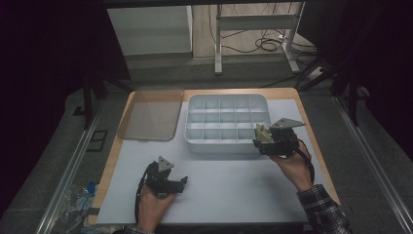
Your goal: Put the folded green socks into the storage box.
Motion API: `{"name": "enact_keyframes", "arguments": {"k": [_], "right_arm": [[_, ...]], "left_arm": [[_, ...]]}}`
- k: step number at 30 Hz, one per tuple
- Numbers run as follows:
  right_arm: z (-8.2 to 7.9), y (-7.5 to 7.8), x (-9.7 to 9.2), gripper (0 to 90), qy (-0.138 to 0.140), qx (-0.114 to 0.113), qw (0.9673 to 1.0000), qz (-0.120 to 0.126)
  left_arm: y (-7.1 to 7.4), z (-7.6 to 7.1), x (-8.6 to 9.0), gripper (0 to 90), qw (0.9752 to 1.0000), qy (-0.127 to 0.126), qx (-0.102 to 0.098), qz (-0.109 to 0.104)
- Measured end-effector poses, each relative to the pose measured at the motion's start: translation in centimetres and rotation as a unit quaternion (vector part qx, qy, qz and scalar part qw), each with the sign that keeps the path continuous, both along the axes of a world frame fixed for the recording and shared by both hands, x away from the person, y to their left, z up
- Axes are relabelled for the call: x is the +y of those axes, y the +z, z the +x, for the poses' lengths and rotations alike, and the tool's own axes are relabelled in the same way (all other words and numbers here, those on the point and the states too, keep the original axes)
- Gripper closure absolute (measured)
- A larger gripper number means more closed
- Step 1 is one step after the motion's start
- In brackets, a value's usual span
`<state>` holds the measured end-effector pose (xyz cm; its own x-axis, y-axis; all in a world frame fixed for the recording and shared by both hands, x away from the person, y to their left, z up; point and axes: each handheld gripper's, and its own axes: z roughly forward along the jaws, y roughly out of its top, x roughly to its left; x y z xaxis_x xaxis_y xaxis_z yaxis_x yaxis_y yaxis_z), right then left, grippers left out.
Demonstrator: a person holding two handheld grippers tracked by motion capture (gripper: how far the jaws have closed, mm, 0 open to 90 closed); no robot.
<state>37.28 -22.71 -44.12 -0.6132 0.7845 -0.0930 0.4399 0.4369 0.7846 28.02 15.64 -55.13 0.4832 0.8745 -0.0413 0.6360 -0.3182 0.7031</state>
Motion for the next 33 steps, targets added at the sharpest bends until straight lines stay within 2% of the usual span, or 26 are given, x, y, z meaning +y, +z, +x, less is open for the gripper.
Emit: {"name": "enact_keyframes", "arguments": {"k": [6,10,16,20,27,33], "right_arm": [[-1.1,0.1,-0.3,14.4,0.015,0.007,0.9998,0.005],[-1.9,0.2,-0.4,10.1,0.027,0.018,0.9995,-0.002],[-2.8,0.1,-0.7,7.3,0.036,0.024,0.9990,-0.004],[-3.6,-0.3,-0.9,6.8,0.051,0.039,0.9979,-0.003],[-4.6,-0.9,-1.2,6.5,0.052,0.043,0.9977,-0.002],[-5.4,-2.0,-1.4,6.3,0.051,0.049,0.9975,-0.006]], "left_arm": [[0.0,0.0,0.0,6.3,1.0000,0.000,0.000,-0.001],[0.0,0.0,0.0,6.3,1.0000,0.000,-0.001,-0.001],[0.0,0.0,0.0,6.3,1.0000,-0.001,0.000,0.002],[0.0,0.0,0.0,6.3,1.0000,0.000,0.000,0.001],[0.0,0.0,0.0,6.3,1.0000,0.001,-0.001,-0.001],[0.0,0.0,0.0,6.3,1.0000,0.000,0.000,0.001]]}}
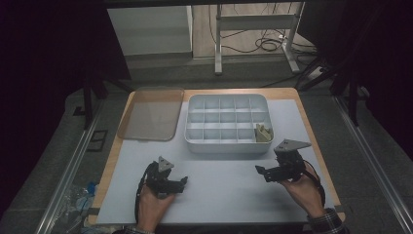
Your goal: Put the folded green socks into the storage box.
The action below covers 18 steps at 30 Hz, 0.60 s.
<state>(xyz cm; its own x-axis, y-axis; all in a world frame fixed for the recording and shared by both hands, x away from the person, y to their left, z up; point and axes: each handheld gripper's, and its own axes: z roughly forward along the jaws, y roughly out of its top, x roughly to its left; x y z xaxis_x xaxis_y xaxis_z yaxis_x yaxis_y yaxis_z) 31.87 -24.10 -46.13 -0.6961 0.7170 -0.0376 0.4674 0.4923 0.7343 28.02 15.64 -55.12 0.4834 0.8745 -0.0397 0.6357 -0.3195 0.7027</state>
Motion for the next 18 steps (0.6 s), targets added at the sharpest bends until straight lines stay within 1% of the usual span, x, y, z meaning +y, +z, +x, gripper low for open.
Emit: {"name": "enact_keyframes", "arguments": {"k": [7,8,12,13,14,15,17,18], "right_arm": [[-0.9,-1.7,0.0,5.6,-0.006,0.000,0.9999,-0.010],[-0.9,-1.7,0.0,5.6,-0.006,0.000,0.9999,-0.010],[-1.2,-3.1,0.0,5.5,-0.008,0.005,0.9998,-0.016],[-1.3,-3.7,-0.1,5.5,-0.010,0.008,0.9998,-0.015],[-1.3,-3.7,-0.1,5.5,-0.010,0.008,0.9998,-0.015],[-1.5,-4.3,-0.1,5.5,-0.009,0.007,0.9998,-0.015],[-1.5,-4.9,-0.1,5.5,-0.010,0.010,0.9997,-0.018],[-1.5,-4.9,-0.1,5.5,-0.010,0.010,0.9997,-0.018]], "left_arm": [[0.0,0.0,0.0,6.3,1.0000,0.000,0.000,0.000],[0.0,0.0,0.0,6.3,1.0000,0.000,0.000,0.000],[0.0,0.0,0.0,6.3,1.0000,0.000,0.000,0.000],[0.0,0.0,0.0,6.3,1.0000,0.000,0.000,0.000],[0.0,0.0,0.0,6.3,1.0000,0.000,0.000,0.000],[0.0,0.0,0.0,6.3,1.0000,0.000,-0.001,0.000],[0.0,0.0,0.0,6.3,1.0000,0.000,-0.001,0.000],[0.0,0.0,0.0,6.3,1.0000,0.000,-0.001,0.000]]}}
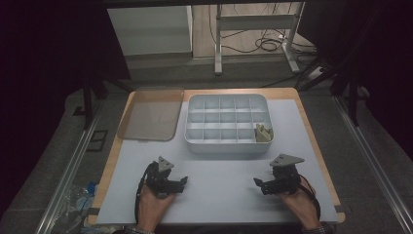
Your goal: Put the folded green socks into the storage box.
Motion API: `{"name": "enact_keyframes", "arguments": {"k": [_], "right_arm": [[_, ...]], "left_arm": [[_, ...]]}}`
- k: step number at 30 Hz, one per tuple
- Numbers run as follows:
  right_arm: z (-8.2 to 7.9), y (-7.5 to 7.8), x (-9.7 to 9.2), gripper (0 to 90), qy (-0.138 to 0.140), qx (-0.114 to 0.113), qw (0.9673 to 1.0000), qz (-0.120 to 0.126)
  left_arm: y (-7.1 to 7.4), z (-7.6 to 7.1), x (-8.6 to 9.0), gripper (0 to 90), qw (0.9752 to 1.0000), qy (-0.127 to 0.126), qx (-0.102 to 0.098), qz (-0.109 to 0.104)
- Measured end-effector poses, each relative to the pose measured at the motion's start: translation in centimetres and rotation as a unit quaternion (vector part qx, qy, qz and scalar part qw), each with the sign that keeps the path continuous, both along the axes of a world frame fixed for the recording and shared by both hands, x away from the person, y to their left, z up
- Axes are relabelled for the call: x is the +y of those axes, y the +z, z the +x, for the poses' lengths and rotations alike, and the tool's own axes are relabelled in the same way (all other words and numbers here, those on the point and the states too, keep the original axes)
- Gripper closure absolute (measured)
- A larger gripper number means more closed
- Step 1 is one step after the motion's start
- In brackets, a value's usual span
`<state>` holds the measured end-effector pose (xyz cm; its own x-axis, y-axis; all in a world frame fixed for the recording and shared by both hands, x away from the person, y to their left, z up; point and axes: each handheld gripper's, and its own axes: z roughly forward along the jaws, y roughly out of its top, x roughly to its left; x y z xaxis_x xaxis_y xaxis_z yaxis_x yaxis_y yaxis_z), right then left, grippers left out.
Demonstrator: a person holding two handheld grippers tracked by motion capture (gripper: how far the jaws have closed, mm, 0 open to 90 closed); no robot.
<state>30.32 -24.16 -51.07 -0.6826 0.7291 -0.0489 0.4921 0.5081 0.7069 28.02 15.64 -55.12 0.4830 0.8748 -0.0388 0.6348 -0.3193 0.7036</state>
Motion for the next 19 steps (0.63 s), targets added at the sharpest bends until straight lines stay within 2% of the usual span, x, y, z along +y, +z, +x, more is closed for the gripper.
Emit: {"name": "enact_keyframes", "arguments": {"k": [1,7,8,19], "right_arm": [[0.0,-0.6,0.0,5.5,0.000,0.001,1.0000,-0.003],[-0.1,-2.0,0.1,5.4,-0.003,0.005,0.9998,-0.019],[-0.1,-2.2,-0.1,5.4,-0.006,0.004,1.0000,-0.004],[-0.2,-2.3,-0.1,5.3,-0.005,0.001,1.0000,-0.004]], "left_arm": [[0.0,0.0,0.0,6.3,1.0000,0.000,0.000,0.000],[0.0,0.0,0.0,6.3,1.0000,0.000,-0.001,0.000],[0.0,0.0,0.0,6.3,1.0000,0.000,-0.001,0.000],[0.0,0.0,0.0,6.1,1.0000,0.001,0.001,-0.001]]}}
